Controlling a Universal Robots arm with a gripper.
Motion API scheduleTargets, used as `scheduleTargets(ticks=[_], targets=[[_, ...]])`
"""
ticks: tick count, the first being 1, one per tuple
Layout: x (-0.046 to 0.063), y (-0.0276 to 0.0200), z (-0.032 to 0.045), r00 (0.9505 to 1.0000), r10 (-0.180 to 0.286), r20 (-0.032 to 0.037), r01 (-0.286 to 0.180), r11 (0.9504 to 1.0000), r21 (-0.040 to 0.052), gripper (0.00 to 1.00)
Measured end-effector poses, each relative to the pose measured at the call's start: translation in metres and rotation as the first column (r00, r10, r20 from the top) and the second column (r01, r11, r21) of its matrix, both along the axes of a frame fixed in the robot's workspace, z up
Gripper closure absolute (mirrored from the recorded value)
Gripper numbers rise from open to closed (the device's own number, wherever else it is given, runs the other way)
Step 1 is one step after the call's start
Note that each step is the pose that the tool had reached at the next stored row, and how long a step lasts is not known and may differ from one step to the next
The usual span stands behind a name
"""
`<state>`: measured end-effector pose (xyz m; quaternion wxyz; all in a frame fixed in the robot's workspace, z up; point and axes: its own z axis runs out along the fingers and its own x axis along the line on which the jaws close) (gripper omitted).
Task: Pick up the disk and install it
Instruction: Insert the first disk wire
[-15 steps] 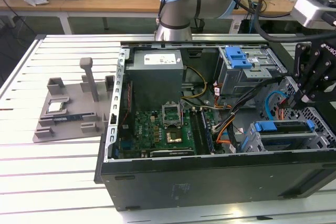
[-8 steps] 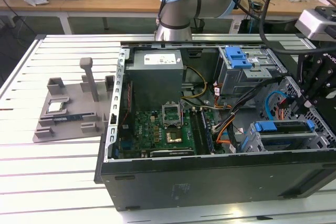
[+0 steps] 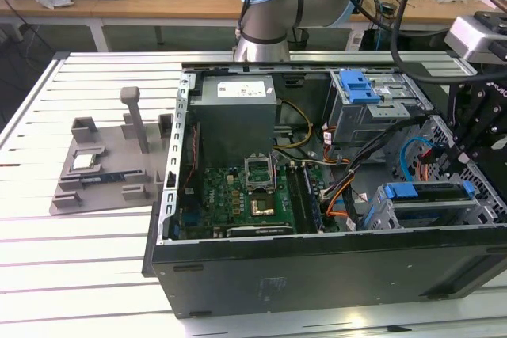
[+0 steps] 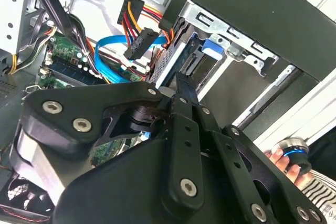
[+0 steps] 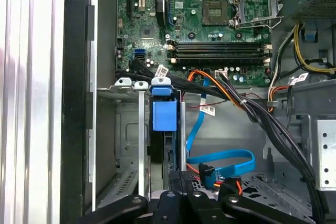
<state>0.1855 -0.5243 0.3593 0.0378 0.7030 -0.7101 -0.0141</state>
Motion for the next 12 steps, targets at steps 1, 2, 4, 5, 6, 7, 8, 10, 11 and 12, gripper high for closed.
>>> scheduleTargets(ticks=[1,2,4,5,6,7,8,10,11,12], targets=[[0.000,0.0000,0.0000,1.0000,0.000,0.0000,0.000,1.0000,0.0000,0.89],[0.000,0.0000,-0.0001,1.0000,0.000,0.0000,0.000,1.0000,0.0001,0.89],[0.010,0.0002,-0.0002,1.0000,0.000,-0.0001,0.000,1.0000,-0.0003,0.89],[0.015,0.0006,-0.0001,1.0000,0.000,-0.0001,0.000,1.0000,-0.0004,0.89],[0.015,0.0015,0.0016,1.0000,0.000,-0.0002,0.000,1.0000,-0.0007,0.89],[0.015,0.0021,0.0038,1.0000,0.000,-0.0002,0.000,1.0000,-0.0006,0.89],[0.015,0.0040,0.0087,1.0000,0.000,-0.0002,0.000,1.0000,-0.0006,0.89],[0.015,0.0066,0.0111,1.0000,0.000,-0.0002,0.000,1.0000,-0.0004,0.89],[0.015,0.0068,0.0112,1.0000,0.000,-0.0002,0.000,1.0000,-0.0004,0.89],[0.015,0.0069,0.0112,1.0000,0.000,-0.0002,0.000,1.0000,-0.0006,0.89]])
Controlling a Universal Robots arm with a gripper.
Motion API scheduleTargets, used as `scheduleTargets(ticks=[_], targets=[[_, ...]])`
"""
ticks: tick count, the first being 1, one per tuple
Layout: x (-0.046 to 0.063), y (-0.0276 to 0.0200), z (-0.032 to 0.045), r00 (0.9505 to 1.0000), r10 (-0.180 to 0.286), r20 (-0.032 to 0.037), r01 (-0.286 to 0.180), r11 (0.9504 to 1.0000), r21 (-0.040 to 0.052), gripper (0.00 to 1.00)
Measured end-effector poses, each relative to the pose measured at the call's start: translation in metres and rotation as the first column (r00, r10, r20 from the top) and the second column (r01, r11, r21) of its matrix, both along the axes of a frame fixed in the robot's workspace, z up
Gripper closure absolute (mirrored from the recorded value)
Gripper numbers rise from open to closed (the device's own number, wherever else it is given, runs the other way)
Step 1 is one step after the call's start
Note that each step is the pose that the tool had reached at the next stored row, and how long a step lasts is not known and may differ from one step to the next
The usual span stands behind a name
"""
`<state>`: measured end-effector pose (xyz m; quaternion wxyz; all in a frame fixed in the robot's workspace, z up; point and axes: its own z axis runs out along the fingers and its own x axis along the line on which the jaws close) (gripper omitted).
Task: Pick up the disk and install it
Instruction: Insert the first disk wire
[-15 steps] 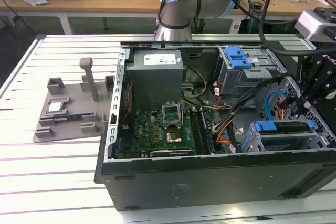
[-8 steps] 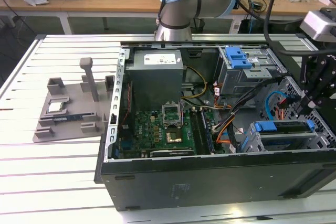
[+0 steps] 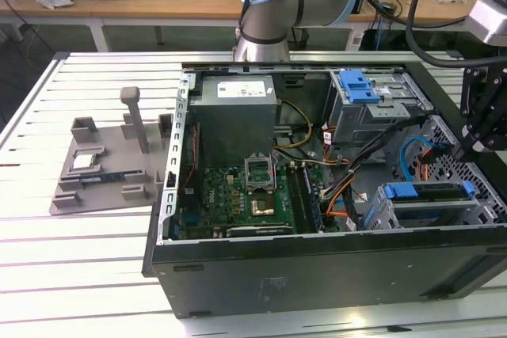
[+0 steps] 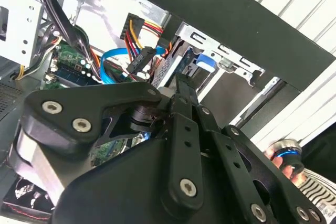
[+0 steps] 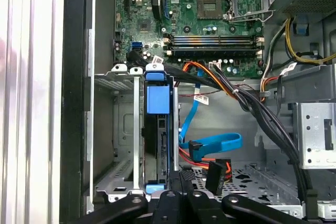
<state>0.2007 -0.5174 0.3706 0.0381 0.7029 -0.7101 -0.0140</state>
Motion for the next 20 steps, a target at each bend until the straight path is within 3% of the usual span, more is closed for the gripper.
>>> scheduleTargets(ticks=[3,5,6,7,8,9,12,17,20], targets=[[0.000,0.0001,0.0000,1.0000,0.000,0.0000,0.000,1.0000,0.0000,0.89],[0.000,0.0001,0.0000,1.0000,0.000,0.0000,0.000,1.0000,0.0000,0.77],[0.000,0.0002,0.0000,1.0000,0.000,0.0000,0.000,1.0000,0.0000,0.77],[0.000,0.0002,0.0000,1.0000,0.000,0.0000,0.000,1.0000,0.0000,0.64],[0.000,0.0002,0.0000,1.0000,0.000,0.0000,0.000,1.0000,0.0000,0.64],[0.000,0.0002,0.0000,1.0000,0.000,0.0000,0.000,1.0000,0.0000,0.58],[0.000,0.0020,0.0000,1.0000,0.000,0.0000,0.000,1.0000,-0.0001,0.58],[0.000,0.0148,-0.0003,1.0000,0.000,0.0000,0.000,1.0000,0.0000,0.58],[0.000,0.0268,-0.0015,1.0000,0.000,0.0000,0.000,1.0000,-0.0002,0.58]])
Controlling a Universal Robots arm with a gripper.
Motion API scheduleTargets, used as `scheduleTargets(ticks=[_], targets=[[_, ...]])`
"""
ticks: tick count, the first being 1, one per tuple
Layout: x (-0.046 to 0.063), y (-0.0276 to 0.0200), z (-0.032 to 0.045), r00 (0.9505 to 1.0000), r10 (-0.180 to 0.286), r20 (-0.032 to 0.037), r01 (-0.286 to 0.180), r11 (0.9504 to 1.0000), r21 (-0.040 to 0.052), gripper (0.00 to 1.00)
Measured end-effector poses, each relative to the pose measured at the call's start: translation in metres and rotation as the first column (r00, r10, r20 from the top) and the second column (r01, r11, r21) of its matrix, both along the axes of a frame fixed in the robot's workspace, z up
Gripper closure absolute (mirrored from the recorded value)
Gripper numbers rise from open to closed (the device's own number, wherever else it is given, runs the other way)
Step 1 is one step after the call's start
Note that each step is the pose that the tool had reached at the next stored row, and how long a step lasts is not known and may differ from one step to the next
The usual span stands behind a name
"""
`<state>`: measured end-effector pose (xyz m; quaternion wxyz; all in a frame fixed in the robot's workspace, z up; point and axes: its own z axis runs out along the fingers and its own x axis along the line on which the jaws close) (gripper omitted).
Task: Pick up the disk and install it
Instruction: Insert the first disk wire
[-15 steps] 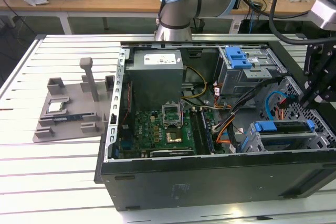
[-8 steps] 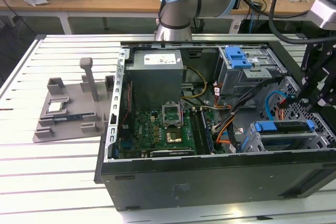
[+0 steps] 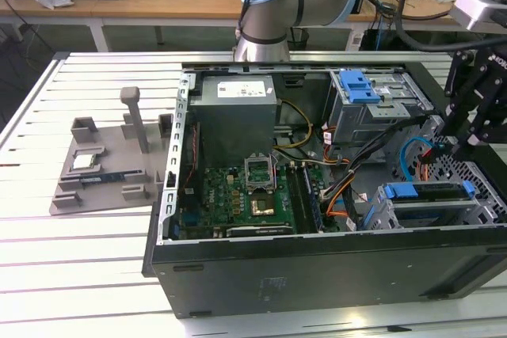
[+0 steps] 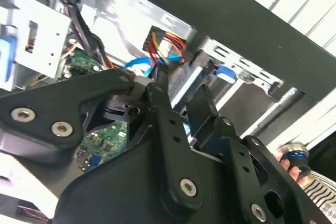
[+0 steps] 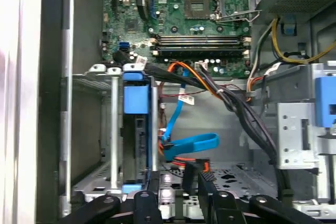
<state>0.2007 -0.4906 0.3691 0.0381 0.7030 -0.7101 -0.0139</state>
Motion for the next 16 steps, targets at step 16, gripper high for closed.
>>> scheduleTargets(ticks=[16], targets=[[0.000,0.0103,-0.0146,1.0000,0.000,-0.0002,0.000,0.9996,-0.0285,0.58]])
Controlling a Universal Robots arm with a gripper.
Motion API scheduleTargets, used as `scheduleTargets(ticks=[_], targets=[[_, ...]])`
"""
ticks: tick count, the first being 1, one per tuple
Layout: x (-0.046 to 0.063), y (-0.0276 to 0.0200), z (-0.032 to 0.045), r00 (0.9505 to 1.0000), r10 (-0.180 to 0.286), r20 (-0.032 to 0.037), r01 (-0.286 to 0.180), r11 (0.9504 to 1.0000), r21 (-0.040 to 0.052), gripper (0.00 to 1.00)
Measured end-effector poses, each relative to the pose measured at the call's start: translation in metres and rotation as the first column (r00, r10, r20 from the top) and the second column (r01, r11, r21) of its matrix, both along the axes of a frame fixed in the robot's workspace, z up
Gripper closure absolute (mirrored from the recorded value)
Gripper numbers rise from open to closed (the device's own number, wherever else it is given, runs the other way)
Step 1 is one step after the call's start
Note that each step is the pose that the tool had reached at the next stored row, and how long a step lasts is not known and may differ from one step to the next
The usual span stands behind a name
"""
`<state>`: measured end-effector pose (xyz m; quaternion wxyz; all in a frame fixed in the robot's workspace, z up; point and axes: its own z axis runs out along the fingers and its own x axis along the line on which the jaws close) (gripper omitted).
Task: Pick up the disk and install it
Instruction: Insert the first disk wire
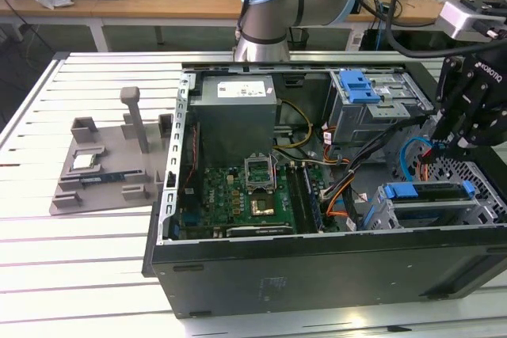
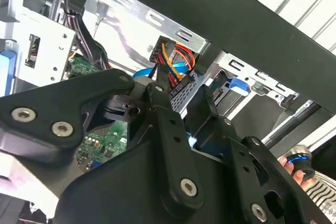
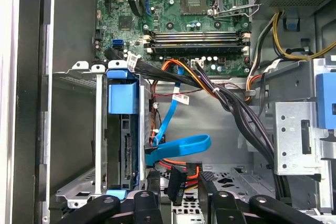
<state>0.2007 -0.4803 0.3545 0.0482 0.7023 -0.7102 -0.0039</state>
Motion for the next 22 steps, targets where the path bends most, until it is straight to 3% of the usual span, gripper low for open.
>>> scheduleTargets(ticks=[5,7,8,10,18,22], targets=[[0.0000,0.0000,-0.0001,1.0000,0.000,0.0000,0.000,1.0000,0.0000,0.59],[0.0000,0.0000,-0.0001,1.0000,0.000,0.0000,0.000,1.0000,0.0000,0.73],[0.0000,0.0000,-0.0001,1.0000,0.000,0.0000,0.000,1.0000,0.0000,0.73],[0.0000,0.0000,-0.0001,1.0000,0.000,0.0000,0.000,1.0000,-0.0001,0.83],[0.0000,0.0000,-0.0001,1.0000,0.000,0.0000,0.000,1.0000,-0.0002,0.83],[-0.0002,-0.0021,-0.0001,1.0000,0.000,-0.0001,0.000,1.0000,-0.0002,0.83]])
